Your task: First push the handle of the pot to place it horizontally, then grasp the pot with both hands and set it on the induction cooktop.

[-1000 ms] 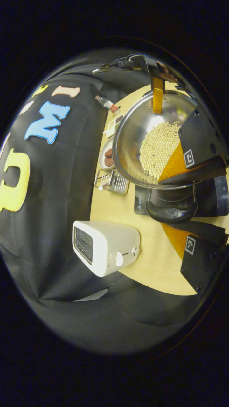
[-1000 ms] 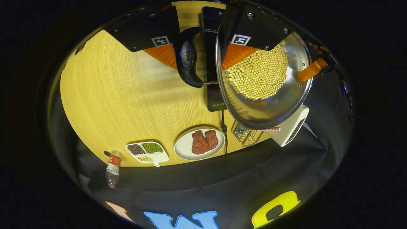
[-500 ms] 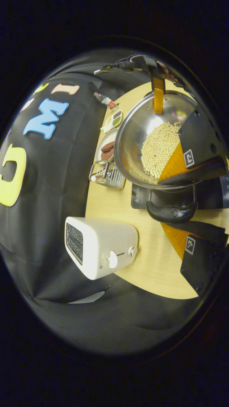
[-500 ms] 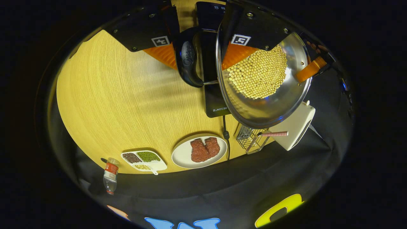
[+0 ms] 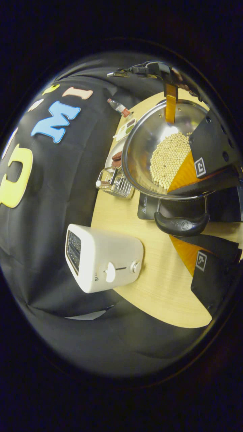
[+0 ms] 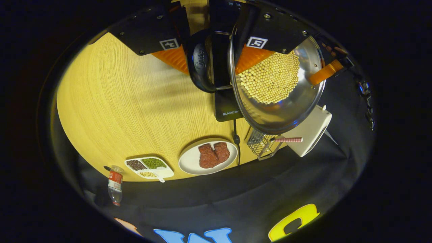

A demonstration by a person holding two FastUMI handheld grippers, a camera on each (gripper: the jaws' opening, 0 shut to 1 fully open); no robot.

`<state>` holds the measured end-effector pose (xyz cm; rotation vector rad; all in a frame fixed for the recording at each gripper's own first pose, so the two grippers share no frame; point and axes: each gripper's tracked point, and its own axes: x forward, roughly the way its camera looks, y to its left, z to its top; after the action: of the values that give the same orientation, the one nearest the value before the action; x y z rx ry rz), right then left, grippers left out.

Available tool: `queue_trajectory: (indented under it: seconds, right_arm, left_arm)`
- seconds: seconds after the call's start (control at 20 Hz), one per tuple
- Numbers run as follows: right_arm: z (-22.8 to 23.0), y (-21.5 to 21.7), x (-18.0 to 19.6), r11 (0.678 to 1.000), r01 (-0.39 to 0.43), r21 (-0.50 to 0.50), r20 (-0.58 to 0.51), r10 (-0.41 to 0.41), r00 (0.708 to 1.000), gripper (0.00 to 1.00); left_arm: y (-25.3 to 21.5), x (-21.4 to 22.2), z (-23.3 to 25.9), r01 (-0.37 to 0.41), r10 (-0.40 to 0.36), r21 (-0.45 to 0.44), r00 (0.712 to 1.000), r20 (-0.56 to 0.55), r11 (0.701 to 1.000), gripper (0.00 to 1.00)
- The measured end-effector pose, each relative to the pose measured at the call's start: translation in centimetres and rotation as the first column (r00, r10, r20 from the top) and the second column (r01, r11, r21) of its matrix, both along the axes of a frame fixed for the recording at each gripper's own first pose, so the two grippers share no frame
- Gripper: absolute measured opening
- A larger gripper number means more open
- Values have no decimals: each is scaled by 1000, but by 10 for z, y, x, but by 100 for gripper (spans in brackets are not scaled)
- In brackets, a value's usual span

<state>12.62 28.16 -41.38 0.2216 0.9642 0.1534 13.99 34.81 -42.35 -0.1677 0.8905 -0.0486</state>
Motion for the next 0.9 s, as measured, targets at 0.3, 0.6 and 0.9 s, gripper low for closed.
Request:
queue_trajectory:
  seconds: [0.3, 0.6, 0.9]
  right_arm:
    - [41, -23, 8, 1000, -17, -8, 149, 18, 989, 85]
    - [160, -76, 14, 999, 0, -36, 442, 16, 897, 87]
    - [295, -150, -15, 999, 28, -34, 638, 0, 770, 87]
  left_arm:
    - [4, 11, 70, -61, 50, 59, 982, 181, 996, 78]
    - [-77, 10, 186, -66, 15, 119, 923, 385, 991, 76]
    - [-244, -1, 308, -25, -3, 41, 825, 566, 999, 76]
